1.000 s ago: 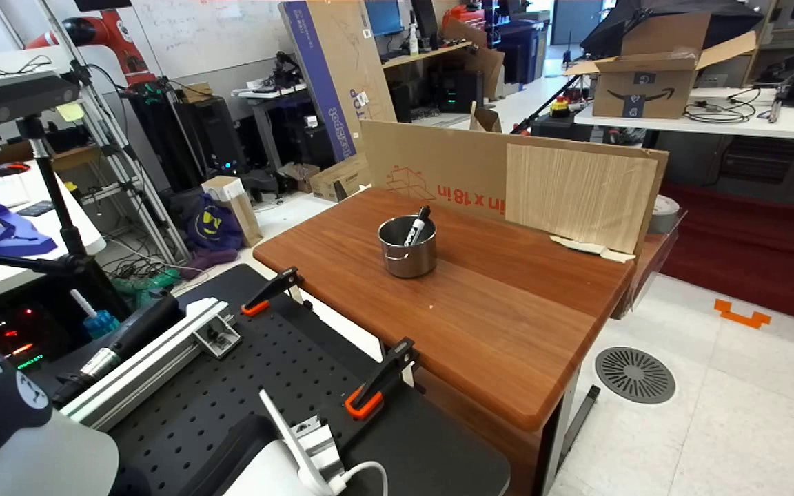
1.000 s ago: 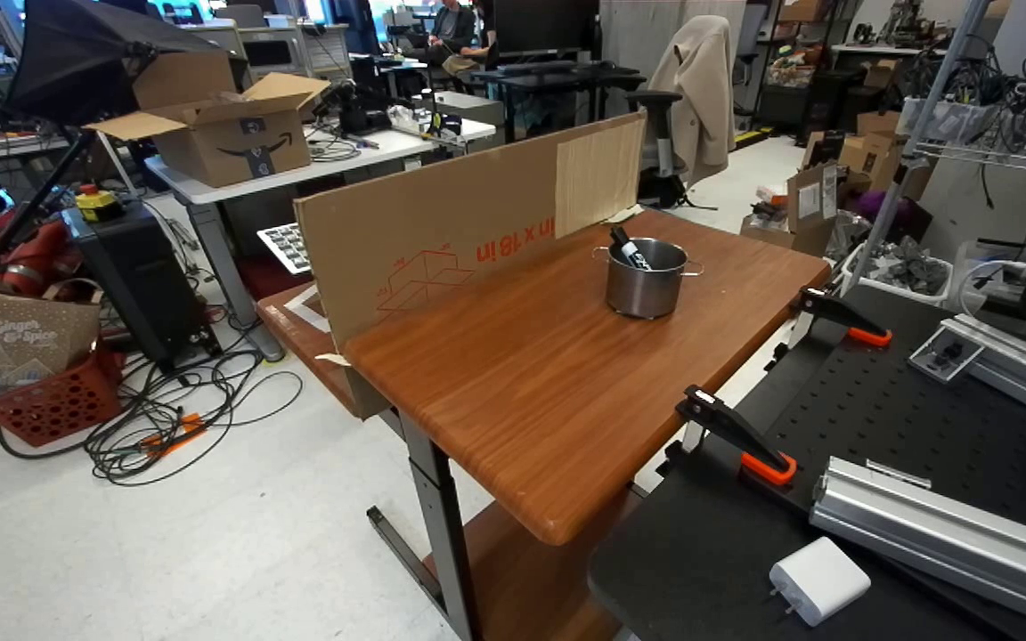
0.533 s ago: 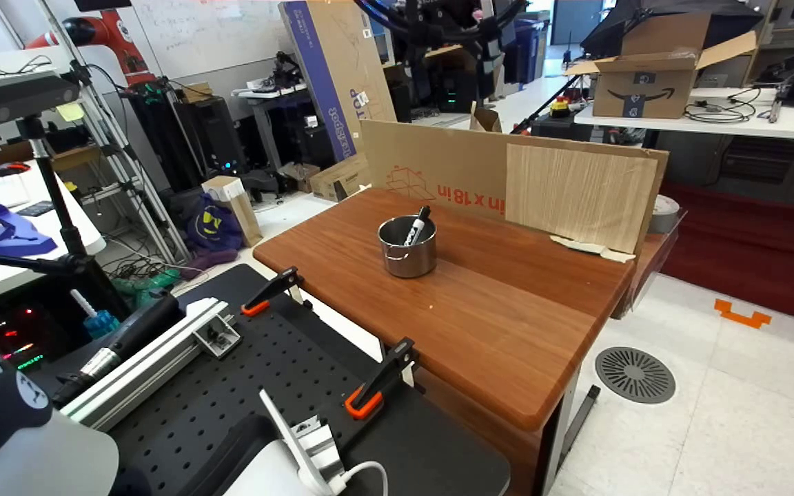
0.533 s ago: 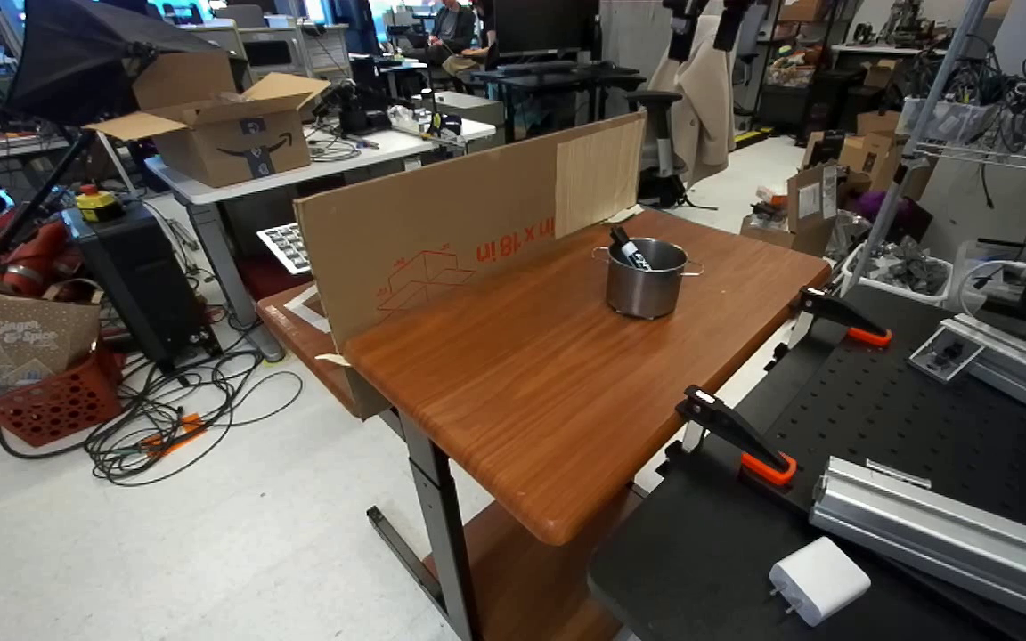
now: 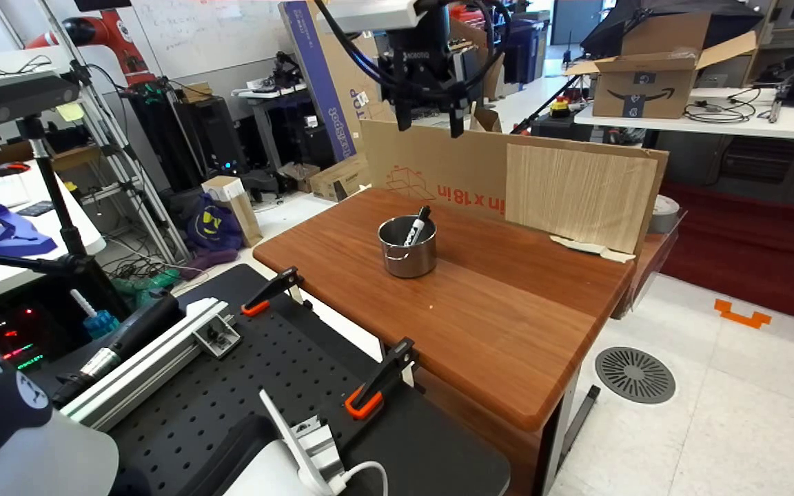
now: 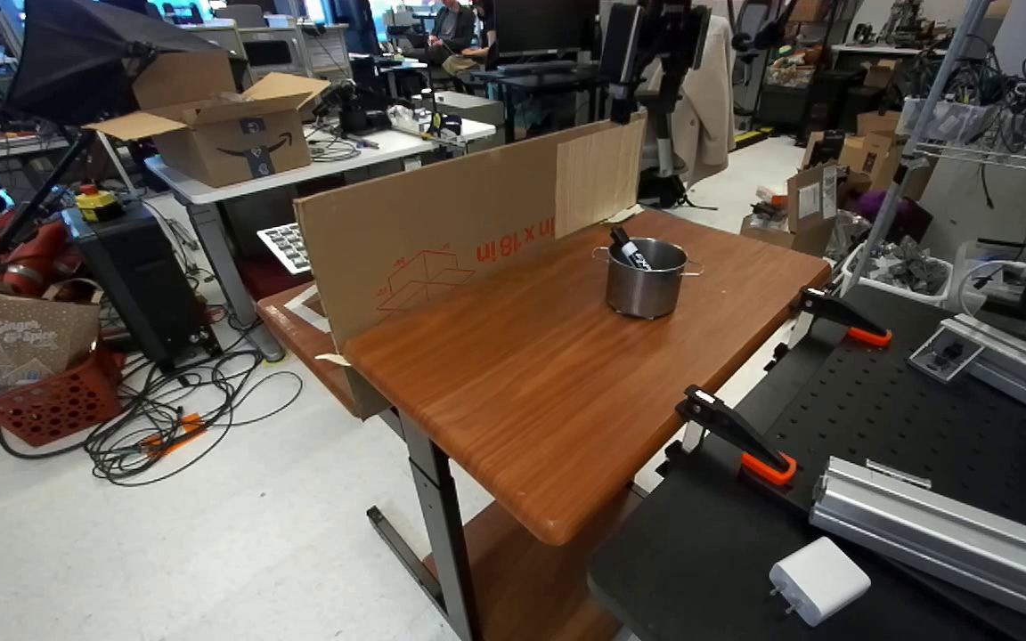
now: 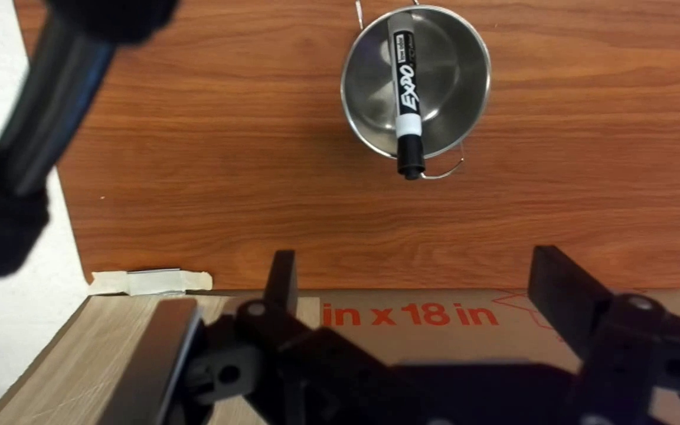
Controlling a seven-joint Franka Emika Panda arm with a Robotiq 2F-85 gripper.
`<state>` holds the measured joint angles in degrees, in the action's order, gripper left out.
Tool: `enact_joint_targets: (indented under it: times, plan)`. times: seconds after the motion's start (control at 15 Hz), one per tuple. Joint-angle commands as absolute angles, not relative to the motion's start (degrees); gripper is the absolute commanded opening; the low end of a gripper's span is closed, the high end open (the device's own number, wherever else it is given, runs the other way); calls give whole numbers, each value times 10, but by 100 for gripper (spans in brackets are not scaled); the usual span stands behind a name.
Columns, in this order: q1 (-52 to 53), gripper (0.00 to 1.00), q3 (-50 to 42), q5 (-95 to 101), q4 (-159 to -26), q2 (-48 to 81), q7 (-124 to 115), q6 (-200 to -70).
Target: Remove the marker from the pot and put it on the table
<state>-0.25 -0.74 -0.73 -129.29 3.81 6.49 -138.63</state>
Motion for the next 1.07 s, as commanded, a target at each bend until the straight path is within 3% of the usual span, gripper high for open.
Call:
enact_joint_targets:
  times: [0.0, 1.0]
  plan:
    - [2, 100, 4, -29, -1275, 76, 58, -1398]
    - [6, 100, 15, -10, -1230, 193, 47, -1393]
